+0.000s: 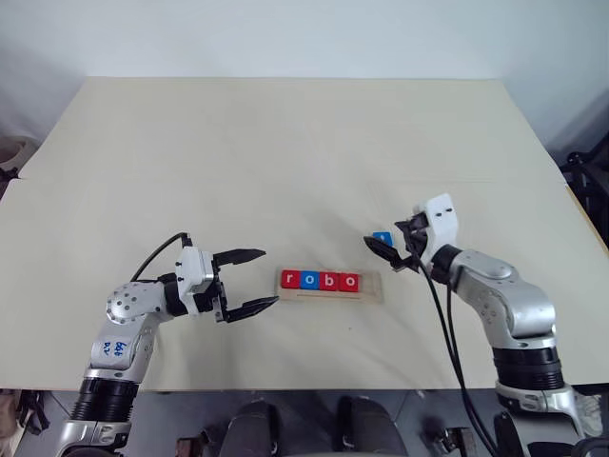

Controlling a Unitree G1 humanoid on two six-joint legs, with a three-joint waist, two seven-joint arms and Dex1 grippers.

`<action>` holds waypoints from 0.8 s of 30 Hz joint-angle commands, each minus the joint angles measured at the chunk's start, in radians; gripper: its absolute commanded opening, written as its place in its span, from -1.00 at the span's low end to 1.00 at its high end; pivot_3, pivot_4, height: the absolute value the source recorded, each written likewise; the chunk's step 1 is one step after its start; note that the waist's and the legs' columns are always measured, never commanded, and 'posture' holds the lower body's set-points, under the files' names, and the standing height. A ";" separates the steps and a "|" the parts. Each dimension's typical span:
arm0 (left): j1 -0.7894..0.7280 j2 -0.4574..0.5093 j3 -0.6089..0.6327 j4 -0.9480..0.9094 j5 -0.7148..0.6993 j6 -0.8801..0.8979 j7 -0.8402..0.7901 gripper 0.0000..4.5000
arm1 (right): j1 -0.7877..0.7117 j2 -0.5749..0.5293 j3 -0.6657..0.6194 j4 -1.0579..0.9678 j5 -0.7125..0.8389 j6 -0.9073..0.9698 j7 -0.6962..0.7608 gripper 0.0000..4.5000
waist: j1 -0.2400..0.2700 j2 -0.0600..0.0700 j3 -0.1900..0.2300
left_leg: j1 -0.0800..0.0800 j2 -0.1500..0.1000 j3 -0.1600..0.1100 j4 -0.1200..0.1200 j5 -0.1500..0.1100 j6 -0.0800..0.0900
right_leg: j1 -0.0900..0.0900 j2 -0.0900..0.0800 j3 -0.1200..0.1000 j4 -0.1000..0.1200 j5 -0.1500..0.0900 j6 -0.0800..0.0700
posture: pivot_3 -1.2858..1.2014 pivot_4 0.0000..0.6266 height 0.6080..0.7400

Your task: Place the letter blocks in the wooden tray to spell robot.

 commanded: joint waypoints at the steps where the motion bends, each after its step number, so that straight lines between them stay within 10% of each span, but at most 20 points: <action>1: 0.010 0.012 0.018 -0.053 -0.002 -0.004 0.012 1.00 | -0.010 0.018 0.012 0.004 -0.049 0.030 -0.079 0.98 | 0.000 0.000 0.000 | 0.000 0.000 0.000 0.000 0.000 0.000 | 0.000 0.000 0.000 0.000 0.000 0.000 | 0.03 -0.52 1.00; 7: 0.015 0.015 0.020 -0.064 -0.005 0.001 0.019 1.00 | -0.004 0.028 0.005 -0.007 -0.072 0.058 -0.128 0.98 | -0.001 0.000 0.000 | 0.000 0.000 0.000 0.000 0.000 0.000 | 0.000 0.000 0.000 0.000 0.000 0.000 | 0.03 -0.52 1.00; 16: -0.008 0.005 0.003 -0.042 -0.003 0.001 0.011 1.00 | 0.020 0.034 -0.022 -0.069 -0.052 0.104 -0.141 -0.14 | -0.001 0.000 0.000 | 0.000 0.000 0.000 0.000 0.000 0.000 | 0.000 0.000 0.000 0.000 0.000 0.000 | 0.03 -0.52 1.00; 24: -0.047 -0.012 -0.022 0.003 -0.001 -0.002 -0.017 1.00 | 0.107 -0.038 -0.124 -0.227 -0.011 0.214 -0.127 -0.14 | 0.001 0.000 0.000 | -0.001 0.000 0.000 -0.001 0.000 0.000 | 0.000 0.000 0.000 0.000 0.000 0.000 | 0.03 -0.52 1.00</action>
